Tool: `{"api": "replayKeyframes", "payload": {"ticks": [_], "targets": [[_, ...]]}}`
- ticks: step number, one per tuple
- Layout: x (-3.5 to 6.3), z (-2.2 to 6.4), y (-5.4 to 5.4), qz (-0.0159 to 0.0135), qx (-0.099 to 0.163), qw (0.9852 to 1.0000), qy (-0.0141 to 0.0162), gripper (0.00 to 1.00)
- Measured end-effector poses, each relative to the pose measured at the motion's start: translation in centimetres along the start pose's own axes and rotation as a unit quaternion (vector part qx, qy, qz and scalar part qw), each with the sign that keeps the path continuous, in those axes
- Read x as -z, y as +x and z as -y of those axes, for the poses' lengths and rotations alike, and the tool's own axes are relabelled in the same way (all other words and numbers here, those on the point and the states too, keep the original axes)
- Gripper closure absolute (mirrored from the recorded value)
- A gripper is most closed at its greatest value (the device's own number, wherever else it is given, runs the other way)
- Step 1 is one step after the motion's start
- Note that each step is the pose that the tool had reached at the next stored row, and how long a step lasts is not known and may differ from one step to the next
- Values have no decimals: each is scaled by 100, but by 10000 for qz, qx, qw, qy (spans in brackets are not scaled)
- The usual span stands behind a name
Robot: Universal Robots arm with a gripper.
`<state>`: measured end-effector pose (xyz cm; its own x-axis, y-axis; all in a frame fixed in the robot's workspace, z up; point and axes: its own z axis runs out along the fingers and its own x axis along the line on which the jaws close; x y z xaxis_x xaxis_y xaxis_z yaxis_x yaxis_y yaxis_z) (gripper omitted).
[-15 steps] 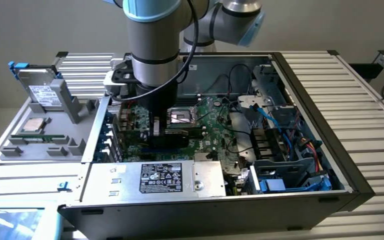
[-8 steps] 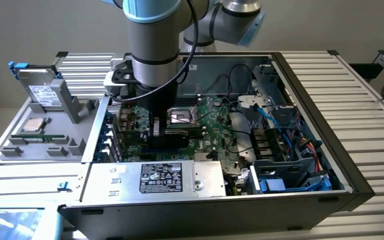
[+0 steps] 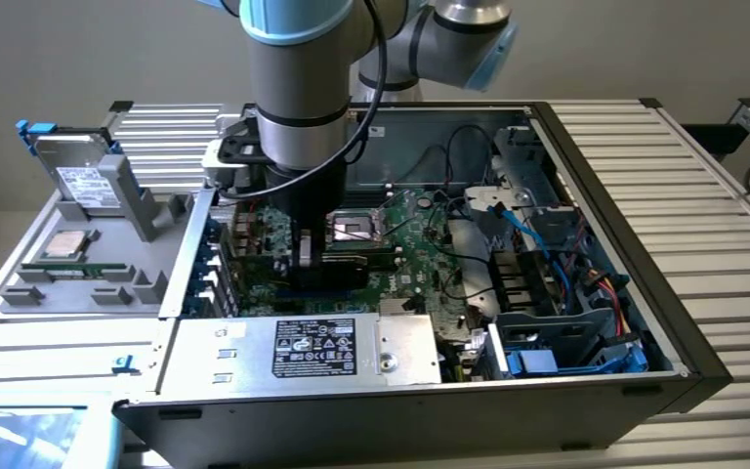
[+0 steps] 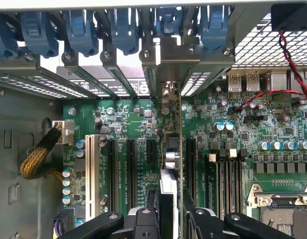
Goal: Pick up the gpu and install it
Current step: 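Insert the gpu into the slot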
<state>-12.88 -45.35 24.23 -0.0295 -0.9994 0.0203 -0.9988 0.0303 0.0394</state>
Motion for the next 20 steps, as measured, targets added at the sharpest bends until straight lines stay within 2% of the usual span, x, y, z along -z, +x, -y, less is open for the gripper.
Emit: {"api": "replayKeyframes", "payload": {"ticks": [12, 18, 20], "targets": [[-1, 5, 5, -4, 113, 9999, 2, 72], [-1, 5, 5, -4, 109, 9999, 2, 72], [-2, 4, 5, 0, 32, 10000, 1, 72]]}}
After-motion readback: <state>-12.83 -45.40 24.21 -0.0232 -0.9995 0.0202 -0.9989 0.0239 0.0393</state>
